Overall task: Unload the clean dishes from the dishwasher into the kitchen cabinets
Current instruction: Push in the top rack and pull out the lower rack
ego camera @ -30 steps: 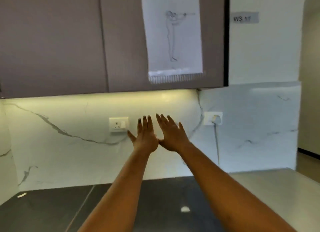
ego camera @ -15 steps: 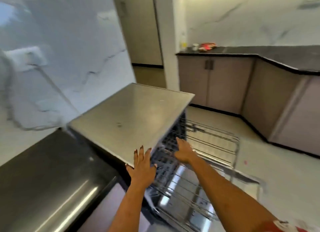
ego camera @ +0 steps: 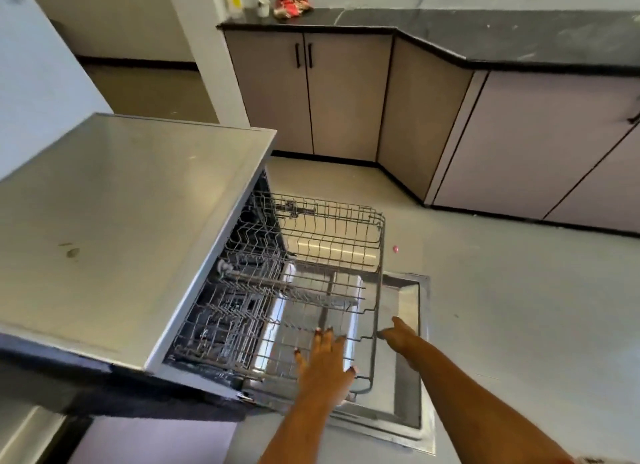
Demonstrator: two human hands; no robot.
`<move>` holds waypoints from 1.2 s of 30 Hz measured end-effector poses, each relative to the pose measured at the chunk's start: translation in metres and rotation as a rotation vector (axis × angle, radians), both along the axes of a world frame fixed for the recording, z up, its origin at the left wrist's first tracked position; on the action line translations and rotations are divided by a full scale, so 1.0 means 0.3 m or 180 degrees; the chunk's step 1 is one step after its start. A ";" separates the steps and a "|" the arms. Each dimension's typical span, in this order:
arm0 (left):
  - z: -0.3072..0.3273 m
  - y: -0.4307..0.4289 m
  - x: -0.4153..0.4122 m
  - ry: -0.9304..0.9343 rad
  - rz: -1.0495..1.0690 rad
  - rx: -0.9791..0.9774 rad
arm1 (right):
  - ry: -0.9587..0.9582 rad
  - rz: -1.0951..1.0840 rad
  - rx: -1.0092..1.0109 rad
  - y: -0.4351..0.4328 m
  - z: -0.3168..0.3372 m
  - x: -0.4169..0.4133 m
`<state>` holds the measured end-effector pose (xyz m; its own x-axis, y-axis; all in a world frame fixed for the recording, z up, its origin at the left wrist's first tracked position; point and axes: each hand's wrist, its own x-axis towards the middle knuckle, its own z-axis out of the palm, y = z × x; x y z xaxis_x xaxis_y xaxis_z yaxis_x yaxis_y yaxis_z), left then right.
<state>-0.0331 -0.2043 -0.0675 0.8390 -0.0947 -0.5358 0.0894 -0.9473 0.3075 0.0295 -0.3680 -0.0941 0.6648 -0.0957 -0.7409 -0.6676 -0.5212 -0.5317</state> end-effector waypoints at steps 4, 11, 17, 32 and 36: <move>-0.069 -0.009 0.015 0.0175 -0.0032 0.0083 | 0.0071 -0.0249 0.0247 0.067 -0.058 0.052; -0.191 -0.100 0.064 0.0487 0.0385 -0.0160 | 0.0185 -0.0724 0.0437 0.103 -0.181 0.147; -0.278 -0.234 0.069 0.0573 0.0719 -0.0184 | 0.0047 -0.0668 0.0401 0.031 -0.246 0.191; -0.366 0.014 0.075 -0.0642 0.1186 0.0650 | 0.0054 0.0459 0.0855 0.257 -0.210 0.248; -0.386 0.116 0.099 -0.0760 0.1316 0.0546 | -0.0124 0.0862 0.0903 0.358 -0.189 0.283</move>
